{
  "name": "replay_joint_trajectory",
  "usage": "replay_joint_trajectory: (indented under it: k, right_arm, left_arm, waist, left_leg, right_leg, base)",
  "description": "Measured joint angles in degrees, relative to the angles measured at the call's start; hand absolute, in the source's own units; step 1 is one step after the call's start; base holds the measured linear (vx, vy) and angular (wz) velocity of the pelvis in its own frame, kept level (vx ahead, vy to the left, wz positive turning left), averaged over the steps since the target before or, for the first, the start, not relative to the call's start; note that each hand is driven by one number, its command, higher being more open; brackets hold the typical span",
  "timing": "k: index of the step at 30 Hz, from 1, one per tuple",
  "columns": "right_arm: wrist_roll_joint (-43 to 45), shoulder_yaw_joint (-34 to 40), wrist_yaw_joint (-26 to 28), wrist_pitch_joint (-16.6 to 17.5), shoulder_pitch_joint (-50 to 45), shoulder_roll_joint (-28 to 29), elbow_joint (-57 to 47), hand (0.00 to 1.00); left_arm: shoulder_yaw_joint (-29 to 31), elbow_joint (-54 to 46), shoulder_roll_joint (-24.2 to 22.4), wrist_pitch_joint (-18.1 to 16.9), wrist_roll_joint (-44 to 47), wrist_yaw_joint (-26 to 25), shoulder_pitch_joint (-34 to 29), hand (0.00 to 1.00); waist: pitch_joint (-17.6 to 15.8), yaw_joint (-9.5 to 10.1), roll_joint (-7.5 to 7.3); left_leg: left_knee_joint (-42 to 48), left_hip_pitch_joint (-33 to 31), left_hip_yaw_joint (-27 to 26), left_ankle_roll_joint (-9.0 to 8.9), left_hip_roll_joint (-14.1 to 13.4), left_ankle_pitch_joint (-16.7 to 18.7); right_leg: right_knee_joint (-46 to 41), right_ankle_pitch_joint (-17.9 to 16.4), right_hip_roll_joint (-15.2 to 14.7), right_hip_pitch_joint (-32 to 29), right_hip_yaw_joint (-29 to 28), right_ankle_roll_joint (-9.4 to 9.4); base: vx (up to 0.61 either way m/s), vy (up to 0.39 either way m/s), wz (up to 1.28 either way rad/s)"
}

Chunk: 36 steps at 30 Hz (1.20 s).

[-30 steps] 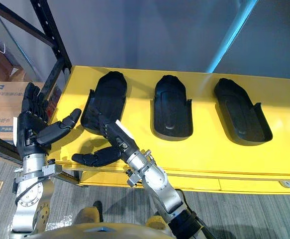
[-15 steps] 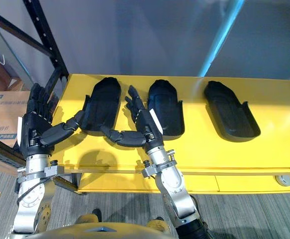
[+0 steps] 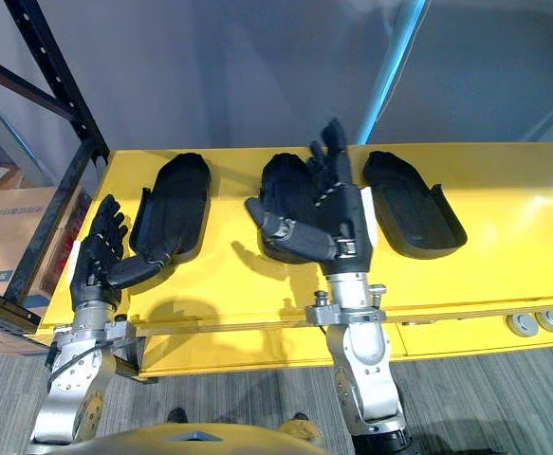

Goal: Walk over and take three plastic housings, then place them on the shelf

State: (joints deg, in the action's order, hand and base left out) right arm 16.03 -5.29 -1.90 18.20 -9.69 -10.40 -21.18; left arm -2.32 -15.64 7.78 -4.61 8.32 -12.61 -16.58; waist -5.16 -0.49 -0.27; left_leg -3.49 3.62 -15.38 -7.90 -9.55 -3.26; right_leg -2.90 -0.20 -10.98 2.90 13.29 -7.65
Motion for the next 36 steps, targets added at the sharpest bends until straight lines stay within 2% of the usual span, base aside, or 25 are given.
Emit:
replay_joint_trajectory:
  k: [6,10,14,26,31,34,36]
  right_arm:
    - [0.07,2.66,-0.91,-0.01,-1.33,-0.07,0.00,1.00]
    - [0.07,3.62,-1.02,0.00,-1.30,-0.21,-0.01,1.00]
    - [0.05,4.05,-1.27,0.00,-0.54,-1.19,-0.01,1.00]
    - [-0.03,4.12,-1.34,0.00,-0.54,-1.18,-0.01,1.00]
    - [-1.89,4.27,-2.61,0.00,-0.69,-1.10,-0.01,1.00]
    - [-4.80,5.07,-4.57,0.00,-0.78,-1.08,-0.13,1.00]
    - [-6.90,6.67,-6.88,-0.02,-0.91,-1.06,-0.22,1.00]
  left_arm:
    - [-0.04,0.00,0.01,0.00,-2.10,-1.68,-0.50,1.00]
    - [-0.15,0.02,0.00,-0.01,-2.10,-2.26,-0.41,1.00]
    - [-0.22,0.04,0.00,-0.03,-1.84,-3.52,0.03,1.00]
    - [-1.28,0.03,-0.01,-0.05,-1.82,-5.11,0.35,1.00]
    - [-0.77,0.01,-0.07,-0.30,-3.77,-9.27,0.34,1.00]
    - [1.55,-0.69,-0.16,-2.71,-7.54,-12.66,0.38,1.00]
    - [4.04,-3.08,-0.17,-6.20,-10.46,-15.24,0.45,1.00]
  waist:
    - [-0.15,-1.26,0.26]
    - [-0.71,-1.41,0.85]
    - [-3.01,-1.39,1.52]
    - [-3.75,-1.39,1.51]
    - [-3.97,-1.40,1.56]
    - [-4.45,-1.52,1.53]
    - [-4.43,-1.55,1.51]
  left_leg:
    - [0.23,-0.18,-0.54,-0.01,0.00,0.01]
    - [0.79,-1.04,-0.78,-0.02,-0.08,0.08]
    - [2.69,-2.21,-0.77,0.05,-0.43,0.78]
    - [3.49,-3.06,-0.66,-0.05,-0.73,1.28]
    - [3.37,-2.76,-0.55,-0.06,-0.73,1.28]
    - [3.10,-2.06,-0.61,-0.07,-0.72,1.27]
    - [2.19,-1.41,-0.81,-0.13,-0.65,1.03]
  right_leg:
    - [-0.01,0.00,0.01,-0.52,-0.68,0.00]
    - [-0.25,0.00,0.02,-1.47,-1.05,-0.01]
    - [-1.05,-0.04,0.03,-2.25,-1.16,0.02]
    - [-1.17,-0.13,0.21,-2.75,-1.12,0.05]
    - [-1.16,-0.18,0.21,-2.36,-1.06,0.07]
    - [-1.04,-0.22,0.22,-1.75,-1.05,0.10]
    - [-1.01,-0.22,0.27,-1.75,-1.09,0.10]
  base:
    - [0.00,0.004,-0.04]
    - [0.00,0.003,-0.04]
    - [0.00,0.000,0.00]
    - [0.00,0.000,0.00]
    - [0.00,0.000,0.00]
    - [0.00,0.000,0.00]
    - [0.00,0.000,0.00]
